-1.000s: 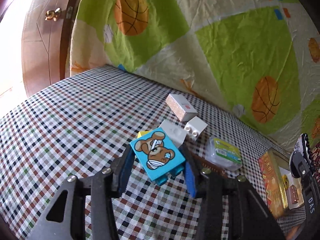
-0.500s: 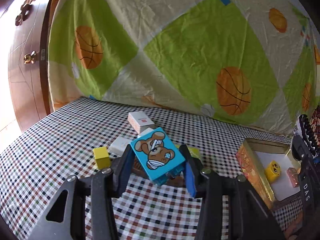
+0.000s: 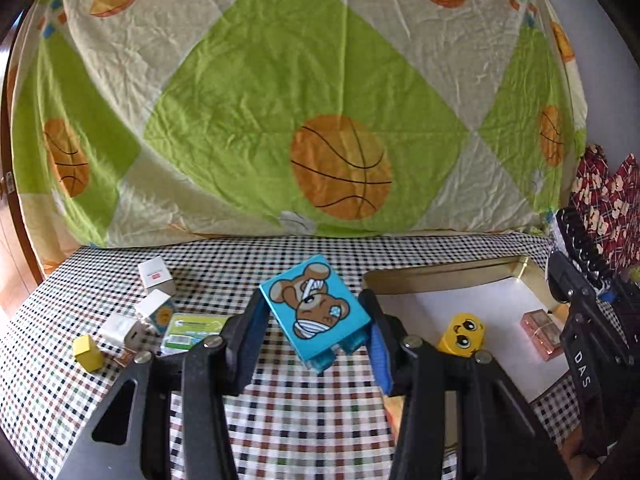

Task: Organize rigid objects
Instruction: 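Carry the brush and blue block into the tin tray and open both tools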

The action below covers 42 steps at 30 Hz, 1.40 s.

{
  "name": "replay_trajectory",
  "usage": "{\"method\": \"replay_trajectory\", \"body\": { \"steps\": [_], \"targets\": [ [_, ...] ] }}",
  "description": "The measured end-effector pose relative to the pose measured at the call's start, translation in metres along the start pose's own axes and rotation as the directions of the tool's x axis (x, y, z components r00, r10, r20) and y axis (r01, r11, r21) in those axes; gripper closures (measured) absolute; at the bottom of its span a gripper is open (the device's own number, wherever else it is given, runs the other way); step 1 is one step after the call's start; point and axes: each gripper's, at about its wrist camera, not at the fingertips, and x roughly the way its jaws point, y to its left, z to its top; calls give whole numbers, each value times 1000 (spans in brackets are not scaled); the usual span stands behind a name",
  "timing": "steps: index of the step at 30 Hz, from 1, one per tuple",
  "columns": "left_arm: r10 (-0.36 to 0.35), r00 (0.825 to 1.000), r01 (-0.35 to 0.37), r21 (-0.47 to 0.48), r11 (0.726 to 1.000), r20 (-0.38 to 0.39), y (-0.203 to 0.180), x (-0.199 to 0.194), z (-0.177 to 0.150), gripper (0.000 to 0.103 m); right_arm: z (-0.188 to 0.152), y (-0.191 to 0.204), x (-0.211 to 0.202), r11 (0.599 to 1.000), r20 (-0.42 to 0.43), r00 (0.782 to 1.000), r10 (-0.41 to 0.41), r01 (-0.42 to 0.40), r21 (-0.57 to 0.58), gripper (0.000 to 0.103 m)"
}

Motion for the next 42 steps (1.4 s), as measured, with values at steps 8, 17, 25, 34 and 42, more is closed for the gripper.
{"method": "replay_trajectory", "body": {
  "steps": [8,17,25,34,42],
  "targets": [
    [-39,999,40,57,998,-11,-46,17,-1,58,-8,-48,21,998,-67,997,-39,42,47,74],
    [-98,995,100,98,990,-23,-90,29,-2,58,-15,-72,39,997,-118,993,-30,38,66,74],
    [-104,994,108,143,984,-29,-109,31,-9,58,-17,-72,50,997,-165,986,-17,29,69,74],
    [-97,993,108,167,980,-72,-116,41,-15,58,-21,-65,65,998,-245,969,27,-10,69,74],
    [-85,990,102,158,982,-114,-115,48,-17,58,-25,-51,76,998,-311,949,56,-51,25,74]
  ]
}}
